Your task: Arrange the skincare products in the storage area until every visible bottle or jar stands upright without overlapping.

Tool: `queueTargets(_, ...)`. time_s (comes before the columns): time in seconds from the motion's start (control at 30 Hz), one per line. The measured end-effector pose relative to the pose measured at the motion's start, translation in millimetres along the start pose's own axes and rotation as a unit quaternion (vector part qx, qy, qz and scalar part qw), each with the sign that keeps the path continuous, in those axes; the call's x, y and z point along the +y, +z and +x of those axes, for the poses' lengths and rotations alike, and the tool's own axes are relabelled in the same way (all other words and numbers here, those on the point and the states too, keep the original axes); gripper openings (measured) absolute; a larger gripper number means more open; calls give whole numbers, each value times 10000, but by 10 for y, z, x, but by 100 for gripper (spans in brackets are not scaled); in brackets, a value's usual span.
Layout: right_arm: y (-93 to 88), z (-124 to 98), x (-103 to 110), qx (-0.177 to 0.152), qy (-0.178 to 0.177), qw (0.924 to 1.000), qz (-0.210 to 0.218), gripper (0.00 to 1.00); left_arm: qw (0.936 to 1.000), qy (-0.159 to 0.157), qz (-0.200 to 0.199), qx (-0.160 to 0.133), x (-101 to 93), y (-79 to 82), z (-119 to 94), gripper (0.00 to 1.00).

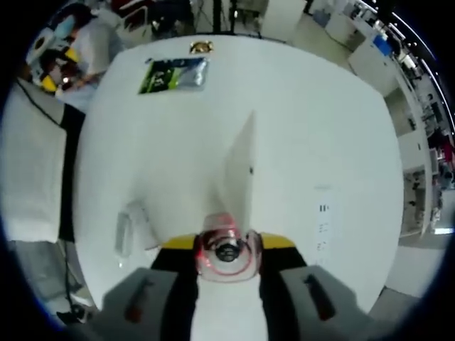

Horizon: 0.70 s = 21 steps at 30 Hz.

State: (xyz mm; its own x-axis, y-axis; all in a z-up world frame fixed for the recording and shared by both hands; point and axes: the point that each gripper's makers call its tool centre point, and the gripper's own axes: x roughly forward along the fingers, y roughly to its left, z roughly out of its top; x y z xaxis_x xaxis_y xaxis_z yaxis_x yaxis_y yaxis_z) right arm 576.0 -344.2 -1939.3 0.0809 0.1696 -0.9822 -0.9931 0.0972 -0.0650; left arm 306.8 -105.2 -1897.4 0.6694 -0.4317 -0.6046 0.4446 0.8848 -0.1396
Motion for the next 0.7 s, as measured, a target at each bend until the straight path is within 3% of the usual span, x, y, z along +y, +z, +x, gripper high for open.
queueTargets(0.37,-128,-2,30,107,-137,9998,107,34,9998,194,-56,-85,-49,-117,-191,37)
queueTargets(0.7,-185,13,7,3,-453,9980,447,48,9977,585,-266,-206,-48,-303,-405,37)
